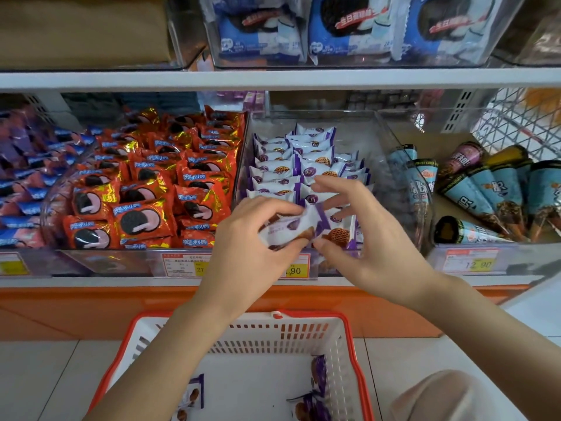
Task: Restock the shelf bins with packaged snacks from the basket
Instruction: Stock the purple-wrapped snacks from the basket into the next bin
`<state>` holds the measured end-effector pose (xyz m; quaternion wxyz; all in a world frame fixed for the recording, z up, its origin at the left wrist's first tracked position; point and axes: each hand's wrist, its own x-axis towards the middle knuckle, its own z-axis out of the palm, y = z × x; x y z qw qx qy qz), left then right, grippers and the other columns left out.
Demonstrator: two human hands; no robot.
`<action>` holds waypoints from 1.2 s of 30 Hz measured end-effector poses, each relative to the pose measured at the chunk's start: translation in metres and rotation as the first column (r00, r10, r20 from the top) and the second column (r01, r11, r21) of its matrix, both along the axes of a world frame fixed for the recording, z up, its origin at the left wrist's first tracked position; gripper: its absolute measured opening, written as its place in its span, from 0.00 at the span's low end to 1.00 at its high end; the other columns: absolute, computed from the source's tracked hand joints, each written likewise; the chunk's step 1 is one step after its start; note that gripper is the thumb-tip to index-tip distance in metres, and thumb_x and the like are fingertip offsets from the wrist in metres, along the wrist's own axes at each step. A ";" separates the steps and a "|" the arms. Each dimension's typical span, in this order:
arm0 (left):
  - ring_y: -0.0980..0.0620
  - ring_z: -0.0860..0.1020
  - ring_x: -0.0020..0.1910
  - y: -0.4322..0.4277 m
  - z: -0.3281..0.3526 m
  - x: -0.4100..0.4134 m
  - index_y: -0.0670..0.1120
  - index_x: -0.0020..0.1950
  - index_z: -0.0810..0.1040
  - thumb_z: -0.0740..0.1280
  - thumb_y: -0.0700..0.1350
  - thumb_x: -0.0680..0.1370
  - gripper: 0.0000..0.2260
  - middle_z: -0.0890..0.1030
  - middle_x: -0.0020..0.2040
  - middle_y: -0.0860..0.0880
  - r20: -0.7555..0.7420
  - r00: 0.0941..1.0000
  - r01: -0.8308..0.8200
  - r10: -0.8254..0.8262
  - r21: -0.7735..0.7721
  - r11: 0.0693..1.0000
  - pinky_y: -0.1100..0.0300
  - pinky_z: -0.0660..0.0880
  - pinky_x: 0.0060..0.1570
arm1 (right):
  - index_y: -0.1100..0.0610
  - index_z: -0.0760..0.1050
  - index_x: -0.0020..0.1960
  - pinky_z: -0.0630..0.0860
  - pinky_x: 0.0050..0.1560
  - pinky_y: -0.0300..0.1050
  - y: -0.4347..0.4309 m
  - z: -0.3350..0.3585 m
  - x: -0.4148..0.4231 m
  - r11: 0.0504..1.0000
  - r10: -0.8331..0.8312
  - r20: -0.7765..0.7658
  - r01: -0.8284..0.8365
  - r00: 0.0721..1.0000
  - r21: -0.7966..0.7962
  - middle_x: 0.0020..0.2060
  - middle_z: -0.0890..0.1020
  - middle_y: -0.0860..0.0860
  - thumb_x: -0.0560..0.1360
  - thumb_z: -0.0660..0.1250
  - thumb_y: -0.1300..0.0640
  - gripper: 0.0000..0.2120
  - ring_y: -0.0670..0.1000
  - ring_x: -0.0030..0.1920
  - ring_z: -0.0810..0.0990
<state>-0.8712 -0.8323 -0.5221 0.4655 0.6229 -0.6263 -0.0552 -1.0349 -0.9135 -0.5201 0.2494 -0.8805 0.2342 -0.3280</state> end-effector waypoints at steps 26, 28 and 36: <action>0.42 0.74 0.62 -0.046 -0.004 0.081 0.43 0.57 0.80 0.54 0.53 0.77 0.21 0.78 0.61 0.43 0.635 0.771 -0.182 0.045 0.153 0.971 0.47 0.70 0.60 | 0.56 0.71 0.64 0.73 0.50 0.46 -0.067 0.025 -0.012 0.847 -0.531 -0.246 0.519 0.811 -0.117 0.58 0.79 0.54 0.76 0.66 0.47 0.21 0.55 0.55 0.78; 0.43 0.74 0.62 -0.046 -0.010 0.088 0.43 0.53 0.81 0.54 0.52 0.77 0.20 0.78 0.62 0.43 0.648 0.761 -0.163 0.022 0.157 0.974 0.47 0.70 0.60 | 0.55 0.69 0.66 0.73 0.51 0.48 -0.083 0.027 -0.008 0.827 -0.560 -0.338 0.535 0.756 -0.173 0.60 0.76 0.56 0.77 0.65 0.49 0.20 0.59 0.56 0.77; 0.44 0.76 0.56 -0.049 -0.021 0.092 0.42 0.48 0.81 0.57 0.48 0.77 0.15 0.79 0.59 0.44 0.584 0.809 -0.099 0.064 0.028 0.995 0.53 0.67 0.55 | 0.62 0.61 0.70 0.73 0.51 0.53 -0.134 0.026 0.027 0.696 -0.717 -0.476 0.554 0.508 -0.457 0.63 0.72 0.61 0.79 0.61 0.57 0.22 0.63 0.61 0.73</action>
